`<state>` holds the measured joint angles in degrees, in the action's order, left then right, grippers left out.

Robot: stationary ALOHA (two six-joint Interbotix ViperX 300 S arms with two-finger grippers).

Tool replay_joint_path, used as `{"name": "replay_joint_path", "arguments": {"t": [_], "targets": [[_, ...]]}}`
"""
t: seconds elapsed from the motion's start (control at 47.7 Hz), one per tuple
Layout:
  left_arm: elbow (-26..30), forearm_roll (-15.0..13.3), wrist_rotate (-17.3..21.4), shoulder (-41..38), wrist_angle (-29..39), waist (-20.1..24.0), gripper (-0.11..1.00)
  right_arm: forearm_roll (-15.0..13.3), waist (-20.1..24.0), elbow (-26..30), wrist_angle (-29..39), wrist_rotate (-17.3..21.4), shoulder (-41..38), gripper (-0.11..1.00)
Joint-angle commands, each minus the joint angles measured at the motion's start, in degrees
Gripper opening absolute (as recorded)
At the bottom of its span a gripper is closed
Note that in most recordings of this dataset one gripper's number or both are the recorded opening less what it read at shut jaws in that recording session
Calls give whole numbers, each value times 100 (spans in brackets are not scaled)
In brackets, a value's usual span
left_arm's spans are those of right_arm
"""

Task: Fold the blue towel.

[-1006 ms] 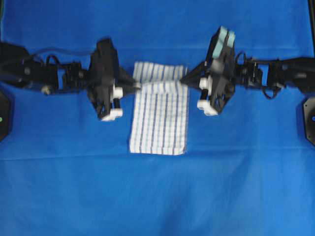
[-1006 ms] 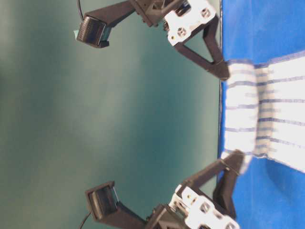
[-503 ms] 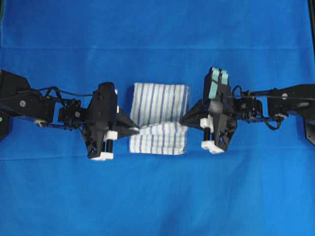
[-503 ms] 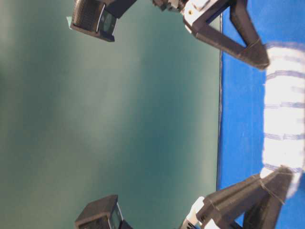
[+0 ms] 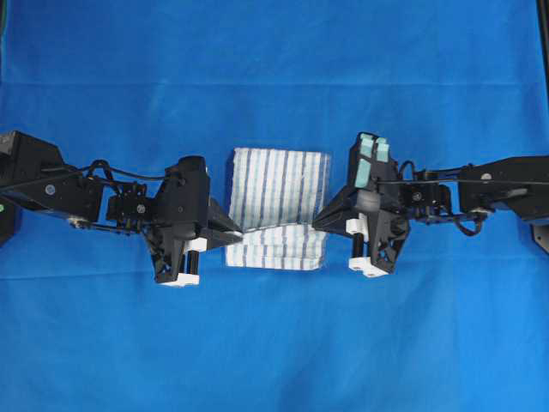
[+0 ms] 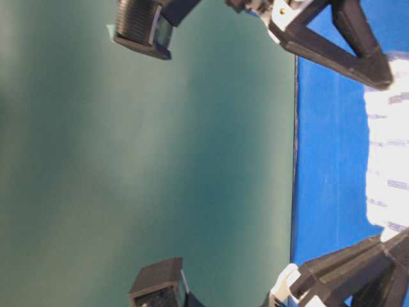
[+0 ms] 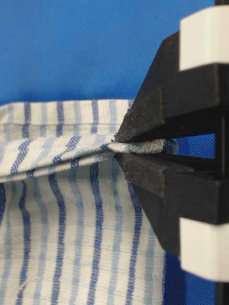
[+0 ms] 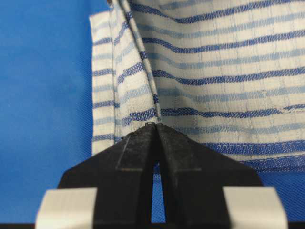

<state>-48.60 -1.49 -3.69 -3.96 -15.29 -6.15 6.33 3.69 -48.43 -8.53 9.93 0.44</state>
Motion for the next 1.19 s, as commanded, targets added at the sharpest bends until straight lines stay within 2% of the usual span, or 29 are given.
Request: {"name": "replay_joint_path", "arguments": {"t": [0.0,0.231,0.293,0.398,0.44,0.545,0.755,0.922,1.174], "targets": [[70,-9,18,18,-44,0,7,18,0,114,-9,-9,-35,3],[79,-9,18,-18,-44,0,27,18,9,316,-9,0,-185,5],[79,0,18,-9,-44,0,35,18,9,316,0,0,-176,21],[70,-9,26,79,9,0,51,9,53,343,105,-9,-62,54],[62,0,26,158,44,0,55,18,62,343,185,-9,18,62],[44,0,62,448,281,-9,62,0,97,343,457,-18,396,58],[-18,0,114,1424,1072,-18,62,-53,105,220,800,-79,1354,56],[-264,0,132,2241,1327,-26,62,-264,105,-105,800,-79,2162,56],[-1037,0,158,4254,1371,-97,62,-536,105,-765,809,-88,3630,56]]}}
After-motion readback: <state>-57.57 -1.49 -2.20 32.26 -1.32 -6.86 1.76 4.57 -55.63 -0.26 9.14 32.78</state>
